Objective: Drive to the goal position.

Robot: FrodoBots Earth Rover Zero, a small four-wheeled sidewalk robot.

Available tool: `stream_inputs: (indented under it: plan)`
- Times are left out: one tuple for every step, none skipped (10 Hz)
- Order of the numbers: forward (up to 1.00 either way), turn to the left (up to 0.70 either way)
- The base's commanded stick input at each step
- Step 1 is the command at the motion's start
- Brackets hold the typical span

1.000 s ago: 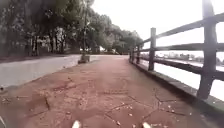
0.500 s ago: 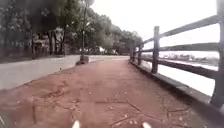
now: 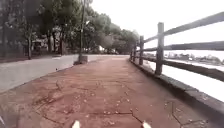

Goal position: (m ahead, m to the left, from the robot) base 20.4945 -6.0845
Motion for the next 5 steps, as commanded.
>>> stream_inputs:
  plan:
    - [0.50, 0.00]
    - [0.50, 0.00]
    - [0.50, 0.00]
    - [0.50, 0.00]
    - [0.50, 0.00]
